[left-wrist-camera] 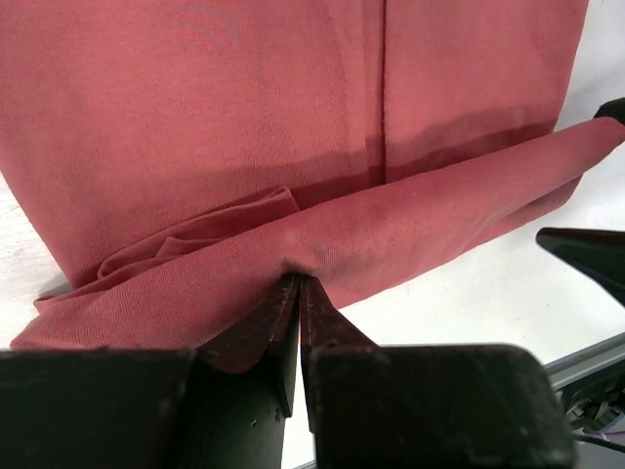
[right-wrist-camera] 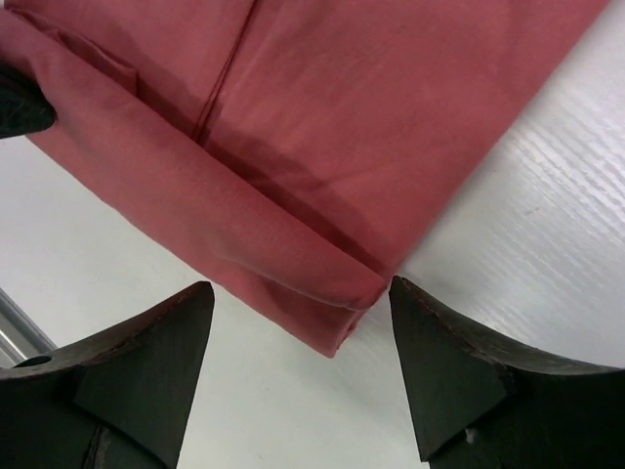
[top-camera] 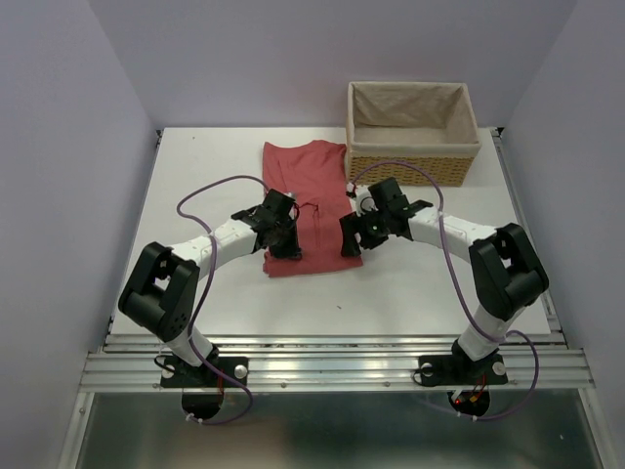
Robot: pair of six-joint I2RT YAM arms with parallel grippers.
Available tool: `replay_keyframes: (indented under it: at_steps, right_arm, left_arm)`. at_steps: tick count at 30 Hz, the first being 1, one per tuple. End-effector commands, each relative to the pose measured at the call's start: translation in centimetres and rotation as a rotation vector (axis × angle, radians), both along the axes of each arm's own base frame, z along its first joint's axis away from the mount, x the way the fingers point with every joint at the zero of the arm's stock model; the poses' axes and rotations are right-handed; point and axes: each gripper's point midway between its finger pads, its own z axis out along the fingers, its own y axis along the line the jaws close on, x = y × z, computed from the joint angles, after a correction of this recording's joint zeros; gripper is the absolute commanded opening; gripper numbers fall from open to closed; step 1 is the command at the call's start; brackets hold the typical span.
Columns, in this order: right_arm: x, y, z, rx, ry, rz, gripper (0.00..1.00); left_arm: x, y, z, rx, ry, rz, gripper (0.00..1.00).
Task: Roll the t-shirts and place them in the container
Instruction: Roll the T-shirt to the center of the board.
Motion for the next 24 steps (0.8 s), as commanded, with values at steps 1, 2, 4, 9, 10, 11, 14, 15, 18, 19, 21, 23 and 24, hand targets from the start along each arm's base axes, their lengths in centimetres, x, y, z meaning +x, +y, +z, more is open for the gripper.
replay_keyframes:
  at_steps: [1, 2, 4, 9, 10, 11, 14, 15, 18, 19, 21, 23, 24]
  right_arm:
    - [0.3, 1.8, 0.7, 0.047, -0.031, 0.065, 0.77]
    - [0.4, 2.1, 0.6, 0.045, -0.037, 0.067, 0.77]
    - [0.7, 2.0, 0.3, 0.037, -0.044, 0.048, 0.73]
    - [1.9, 1.8, 1.0, 0.036, -0.087, -0.011, 0.48]
    - [2.0, 1.7, 1.2, 0.035, -0.092, -0.026, 0.42]
    - [2.1, 1.7, 1.3, 0.035, -0.095, -0.035, 0.37]
    - [2.4, 1.5, 1.6, 0.032, -0.105, -0.068, 0.08]
    - [2.5, 1.4, 1.8, 0.031, -0.110, -0.072, 0.03]
    - [2.7, 1.3, 1.9, 0.032, -0.107, -0.099, 0.02]
    - [2.7, 1.4, 1.9, 0.037, -0.100, -0.111, 0.02]
    - [3.0, 1.7, 2.2, 0.055, -0.101, -0.118, 0.02]
    - [3.0, 2.0, 2.3, 0.073, -0.087, -0.132, 0.02]
    - [3.2, 2.3, 2.6, 0.086, -0.084, -0.138, 0.02]
  left_arm:
    - [0.6, 0.2, 0.7, -0.002, -0.027, 0.012, 0.16]
    - [0.5, 0.2, 0.7, -0.002, -0.025, 0.010, 0.16]
    - [0.5, 0.2, 0.8, -0.005, -0.027, 0.011, 0.16]
    - [0.5, 0.3, 1.0, -0.008, -0.032, 0.018, 0.16]
    - [0.5, 0.3, 1.1, -0.008, -0.033, 0.018, 0.16]
    - [0.5, 0.3, 1.1, -0.007, -0.034, 0.019, 0.16]
    - [0.6, 0.5, 1.3, -0.003, -0.040, 0.022, 0.16]
    - [0.7, 0.6, 1.3, -0.001, -0.044, 0.025, 0.16]
    - [0.7, 0.8, 1.3, 0.003, -0.043, 0.027, 0.16]
    - [0.8, 0.7, 1.3, 0.003, -0.045, 0.024, 0.16]
    - [0.8, 0.8, 1.4, 0.002, -0.046, 0.025, 0.16]
    - [0.9, 0.7, 1.6, 0.001, -0.050, 0.020, 0.16]
    - [0.9, 0.7, 1.7, 0.000, -0.051, 0.020, 0.16]
